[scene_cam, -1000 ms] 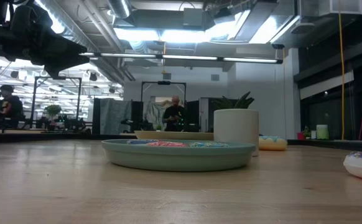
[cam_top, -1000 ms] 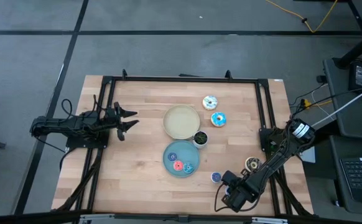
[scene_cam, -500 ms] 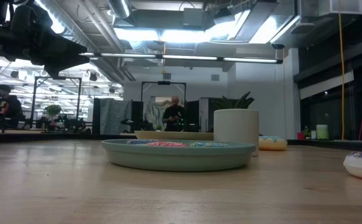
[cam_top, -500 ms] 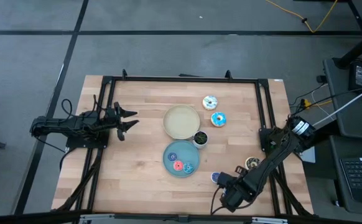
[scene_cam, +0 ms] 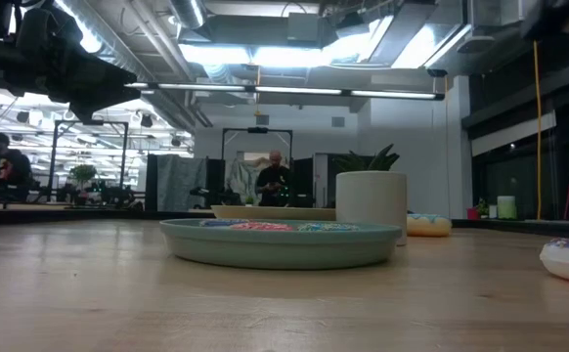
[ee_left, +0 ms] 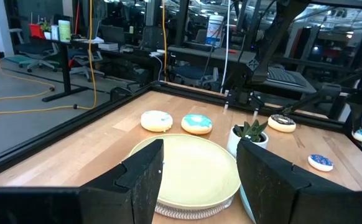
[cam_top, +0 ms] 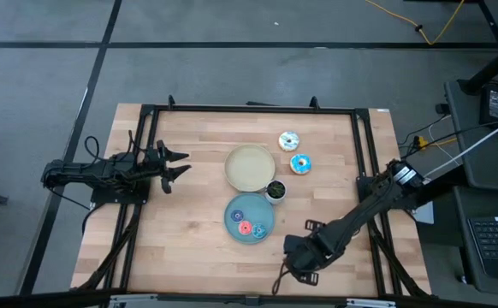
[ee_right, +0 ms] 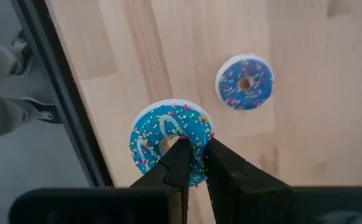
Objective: Pick & Place donuts
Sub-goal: Put the small light blue donut on the blue plate
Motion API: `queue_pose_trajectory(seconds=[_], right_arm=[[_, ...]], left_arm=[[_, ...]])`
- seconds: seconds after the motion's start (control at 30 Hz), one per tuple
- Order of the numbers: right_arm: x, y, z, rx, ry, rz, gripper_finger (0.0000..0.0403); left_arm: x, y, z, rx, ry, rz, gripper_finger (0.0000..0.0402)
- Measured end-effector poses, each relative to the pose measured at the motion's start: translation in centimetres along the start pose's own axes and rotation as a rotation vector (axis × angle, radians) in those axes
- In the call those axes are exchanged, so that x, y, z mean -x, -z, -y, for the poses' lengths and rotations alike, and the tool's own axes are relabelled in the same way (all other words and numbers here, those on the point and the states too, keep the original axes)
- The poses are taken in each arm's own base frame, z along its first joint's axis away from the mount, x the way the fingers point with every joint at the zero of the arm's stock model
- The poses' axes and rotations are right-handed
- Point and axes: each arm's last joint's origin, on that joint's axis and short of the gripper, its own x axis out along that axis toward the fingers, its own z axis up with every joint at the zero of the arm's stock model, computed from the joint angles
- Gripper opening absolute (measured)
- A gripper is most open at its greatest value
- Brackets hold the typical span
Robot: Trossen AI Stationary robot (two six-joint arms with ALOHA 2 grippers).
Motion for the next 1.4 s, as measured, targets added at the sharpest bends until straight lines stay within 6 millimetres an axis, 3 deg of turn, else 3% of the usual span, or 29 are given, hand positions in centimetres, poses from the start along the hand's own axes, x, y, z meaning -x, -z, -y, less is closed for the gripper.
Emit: queue_pose_trajectory(seconds=[0.8,1.4], right_arm=[[3.3,-9.4,2.5,0.216,0.006,0.097,0.0045],[3.5,-15.2,4.9,0.368,0.043,0.108,0.0045]], left_arm=[[0.0,0.0,0.0,0.0,0.0,0.0,0.0196],[0.0,0.0,0.0,0.0,0.0,0.0,0.0196]])
